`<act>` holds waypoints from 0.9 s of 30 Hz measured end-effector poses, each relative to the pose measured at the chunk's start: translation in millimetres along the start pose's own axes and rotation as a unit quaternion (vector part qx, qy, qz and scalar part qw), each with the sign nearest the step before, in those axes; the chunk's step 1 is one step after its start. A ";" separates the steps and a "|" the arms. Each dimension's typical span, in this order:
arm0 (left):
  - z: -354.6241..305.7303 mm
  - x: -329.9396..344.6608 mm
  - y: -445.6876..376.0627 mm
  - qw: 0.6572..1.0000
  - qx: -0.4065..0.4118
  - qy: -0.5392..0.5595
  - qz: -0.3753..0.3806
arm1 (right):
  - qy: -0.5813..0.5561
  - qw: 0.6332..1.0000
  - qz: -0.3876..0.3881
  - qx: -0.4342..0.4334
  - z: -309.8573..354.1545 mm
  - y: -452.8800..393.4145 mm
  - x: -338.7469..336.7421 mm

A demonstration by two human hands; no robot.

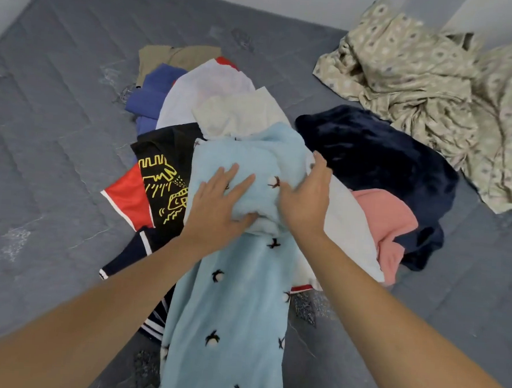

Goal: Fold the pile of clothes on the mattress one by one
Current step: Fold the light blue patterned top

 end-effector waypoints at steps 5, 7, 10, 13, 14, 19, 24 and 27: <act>5.3 19.1 -2.7 0.995 -0.013 -0.099 0.014 | 0.277 0.930 0.024 -0.243 10.0 18.4 25.5; 14.6 25.8 -0.2 0.991 -0.008 -0.129 0.019 | 0.304 0.916 0.094 -0.243 -19.0 13.5 53.5; 30.8 33.5 4.3 0.985 -0.009 -0.163 0.053 | 0.314 0.922 0.144 -0.174 -66.4 -5.0 69.9; 42.6 33.3 21.2 0.987 -0.027 -0.146 0.055 | 0.291 0.933 0.139 -0.162 -72.6 -4.4 69.1; 44.7 33.0 34.3 0.990 -0.035 -0.131 0.049 | 0.271 0.938 0.128 -0.177 -68.5 5.1 66.6; 43.5 53.8 149.0 0.994 -0.106 -0.006 0.021 | 0.094 0.981 0.112 -0.130 -95.1 112.5 50.6; 48.6 126.2 281.3 0.927 -0.303 0.219 -0.022 | 0.011 0.970 0.237 0.049 -174.5 264.9 91.0; 54.4 163.7 322.8 0.856 -0.388 0.340 -0.042 | -0.046 0.952 0.265 0.148 -201.1 307.8 102.0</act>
Point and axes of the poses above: each hand's wrist, its own y-axis away from the middle knuckle, its own x-axis out of the palm, z = x × y, the point moved 8 cm from there along -y, towards the middle knuckle, and after that the axes turned 15 degrees about z, right-handed, at the moved point
